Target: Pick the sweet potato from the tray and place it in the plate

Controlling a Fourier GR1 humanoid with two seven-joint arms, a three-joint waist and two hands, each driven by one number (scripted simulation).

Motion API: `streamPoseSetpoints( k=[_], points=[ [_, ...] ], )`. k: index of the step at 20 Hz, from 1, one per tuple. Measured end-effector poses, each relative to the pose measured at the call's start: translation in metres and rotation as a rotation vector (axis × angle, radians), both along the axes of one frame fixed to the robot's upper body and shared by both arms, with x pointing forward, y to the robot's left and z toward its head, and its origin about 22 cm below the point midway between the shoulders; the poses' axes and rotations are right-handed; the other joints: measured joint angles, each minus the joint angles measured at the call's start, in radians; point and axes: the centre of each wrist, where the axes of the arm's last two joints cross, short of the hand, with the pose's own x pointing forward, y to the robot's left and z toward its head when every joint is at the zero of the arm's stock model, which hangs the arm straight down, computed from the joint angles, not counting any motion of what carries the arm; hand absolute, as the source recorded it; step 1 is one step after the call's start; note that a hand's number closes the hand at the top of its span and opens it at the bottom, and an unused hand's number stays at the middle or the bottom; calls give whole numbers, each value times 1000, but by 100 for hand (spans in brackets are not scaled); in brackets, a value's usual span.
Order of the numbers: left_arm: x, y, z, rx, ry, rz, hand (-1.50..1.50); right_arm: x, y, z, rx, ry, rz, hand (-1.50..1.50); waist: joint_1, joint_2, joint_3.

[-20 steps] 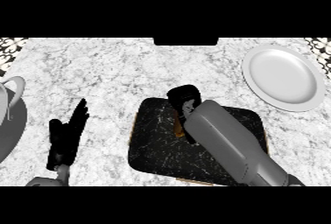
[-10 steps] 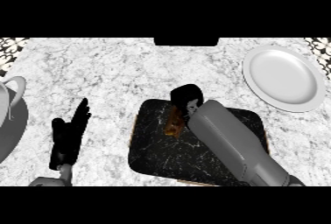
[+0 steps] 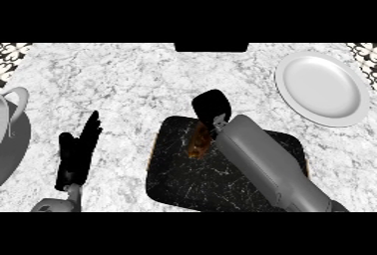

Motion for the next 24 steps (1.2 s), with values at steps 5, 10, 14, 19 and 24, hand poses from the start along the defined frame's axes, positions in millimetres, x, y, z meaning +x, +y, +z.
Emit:
streamPoseSetpoints(
  k=[5, 10, 14, 19, 24],
  points=[
    [-5, 3, -2, -6, 10, 23, 0, 6, -58, 18, 245, -148, 40, 150, -26, -3, 2],
    [-6, 9, -1, -14, 11, 44, 0, 4, -139, 30, 534, -271, 92, 150, -45, -3, 3],
    [-8, 9, 0, -8, 9, 38, 0, -5, -192, 44, 703, -402, 76, 150, -40, -4, 2],
    [-8, 1, -1, -6, 8, 27, 0, -13, -247, 68, 807, -588, -12, 150, -26, -2, 1],
    [-5, -5, 6, -6, -2, 10, 0, -6, -283, 83, 829, -652, -139, 150, -7, 1, 0]
  ],
)
